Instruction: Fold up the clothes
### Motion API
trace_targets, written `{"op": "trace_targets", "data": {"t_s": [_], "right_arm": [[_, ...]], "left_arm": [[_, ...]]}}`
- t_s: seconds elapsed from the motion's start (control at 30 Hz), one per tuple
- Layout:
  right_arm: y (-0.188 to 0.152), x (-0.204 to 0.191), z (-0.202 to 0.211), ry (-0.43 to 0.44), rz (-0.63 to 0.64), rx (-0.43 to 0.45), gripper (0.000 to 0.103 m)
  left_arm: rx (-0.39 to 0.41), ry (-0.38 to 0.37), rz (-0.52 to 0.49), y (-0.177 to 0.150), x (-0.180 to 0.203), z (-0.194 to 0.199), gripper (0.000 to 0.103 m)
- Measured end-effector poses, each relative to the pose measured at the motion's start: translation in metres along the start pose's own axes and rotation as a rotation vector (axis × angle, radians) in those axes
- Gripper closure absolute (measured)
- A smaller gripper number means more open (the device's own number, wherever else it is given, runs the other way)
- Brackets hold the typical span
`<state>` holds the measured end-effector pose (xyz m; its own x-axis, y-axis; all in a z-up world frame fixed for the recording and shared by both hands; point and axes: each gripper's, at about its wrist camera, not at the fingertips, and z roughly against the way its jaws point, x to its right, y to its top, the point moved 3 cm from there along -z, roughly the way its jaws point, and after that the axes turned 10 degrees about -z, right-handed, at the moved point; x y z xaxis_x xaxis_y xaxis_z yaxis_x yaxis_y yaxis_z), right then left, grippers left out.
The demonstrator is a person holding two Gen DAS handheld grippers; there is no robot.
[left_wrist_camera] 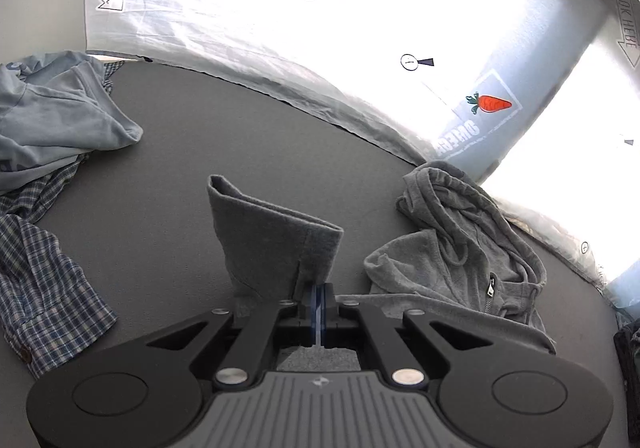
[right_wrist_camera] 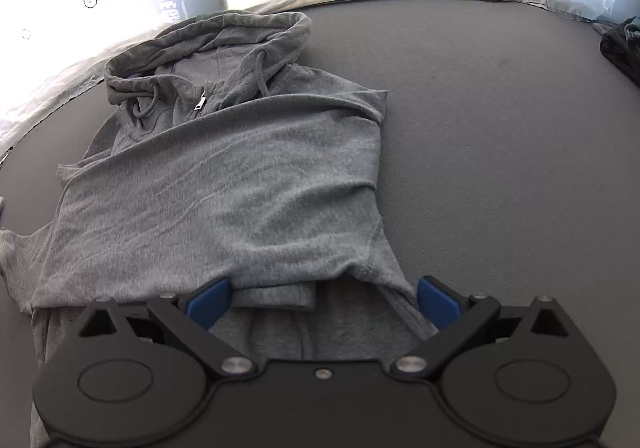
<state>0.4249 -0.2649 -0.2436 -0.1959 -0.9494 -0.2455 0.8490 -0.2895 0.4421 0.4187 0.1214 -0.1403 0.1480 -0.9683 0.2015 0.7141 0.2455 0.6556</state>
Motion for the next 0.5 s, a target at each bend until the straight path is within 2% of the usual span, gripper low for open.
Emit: {"op": "trace_targets", "data": {"t_s": [0.1,0.17,0.23,0.4,0.5], "right_arm": [[0.000,0.003,0.001,0.004,-0.013,0.003,0.002],[0.002,0.006,0.002,0.007,-0.023,0.005,0.002],[0.003,0.008,0.003,0.006,-0.026,0.012,0.002],[0.007,0.011,0.010,-0.001,-0.036,0.045,0.003],[0.014,0.010,0.018,0.080,-0.087,0.079,0.009]], "left_arm": [[-0.017,-0.101,-0.106,-0.003,0.043,-0.007,0.102],[-0.057,-0.114,-0.173,-0.013,0.065,-0.018,0.102],[-0.090,-0.130,-0.198,-0.021,0.072,-0.025,0.102],[-0.113,-0.155,-0.142,-0.030,0.058,-0.027,0.100],[-0.117,-0.117,-0.124,-0.032,0.047,-0.028,0.092]]}}
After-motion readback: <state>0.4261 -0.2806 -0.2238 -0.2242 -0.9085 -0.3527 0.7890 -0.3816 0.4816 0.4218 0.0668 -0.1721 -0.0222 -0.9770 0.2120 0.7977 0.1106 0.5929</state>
